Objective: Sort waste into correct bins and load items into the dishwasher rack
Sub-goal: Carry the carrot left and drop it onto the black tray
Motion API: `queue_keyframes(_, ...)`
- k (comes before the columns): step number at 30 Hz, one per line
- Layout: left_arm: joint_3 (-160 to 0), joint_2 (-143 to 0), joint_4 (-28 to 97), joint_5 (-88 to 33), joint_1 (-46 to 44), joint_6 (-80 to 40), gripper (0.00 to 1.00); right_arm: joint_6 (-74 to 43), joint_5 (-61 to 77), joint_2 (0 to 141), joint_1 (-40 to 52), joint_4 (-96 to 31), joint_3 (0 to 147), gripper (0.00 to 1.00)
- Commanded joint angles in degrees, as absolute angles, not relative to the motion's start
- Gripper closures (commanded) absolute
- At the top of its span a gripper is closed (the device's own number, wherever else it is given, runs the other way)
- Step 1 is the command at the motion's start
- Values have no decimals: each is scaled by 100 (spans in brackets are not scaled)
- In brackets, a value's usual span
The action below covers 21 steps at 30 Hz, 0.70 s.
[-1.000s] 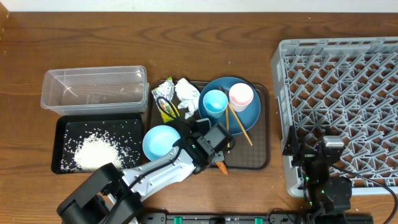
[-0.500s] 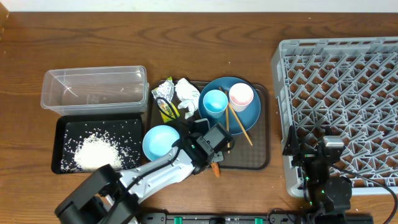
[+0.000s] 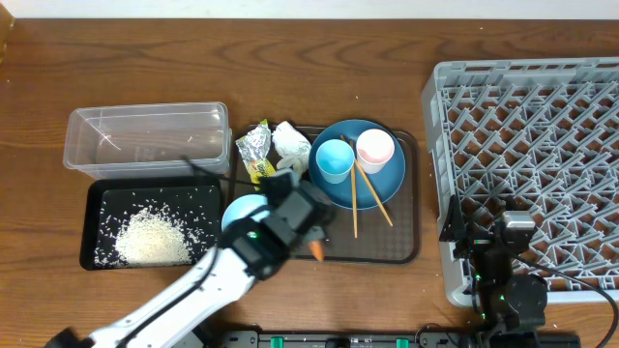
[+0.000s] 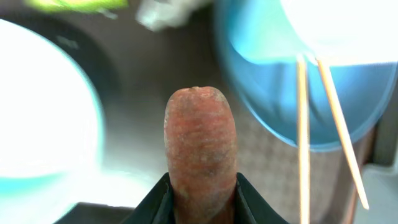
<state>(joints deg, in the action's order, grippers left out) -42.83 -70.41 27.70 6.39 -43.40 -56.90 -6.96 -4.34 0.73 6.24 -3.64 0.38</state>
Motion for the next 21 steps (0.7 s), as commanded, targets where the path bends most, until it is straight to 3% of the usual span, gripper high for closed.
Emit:
queue_keyframes(1,-4327,-6661,3057,969,-3778,-5627,74,-676,-427,64,631,-386,30,1)
queue_keyframes(16,-4322,-6211,4158,969,-421,-5625,74,-676,-427,64,631,-386,30,1)
queue_keyframes(21,-4248,-6316,4093,972,281,-5625,74,-676,-427,64,631,-386,30,1)
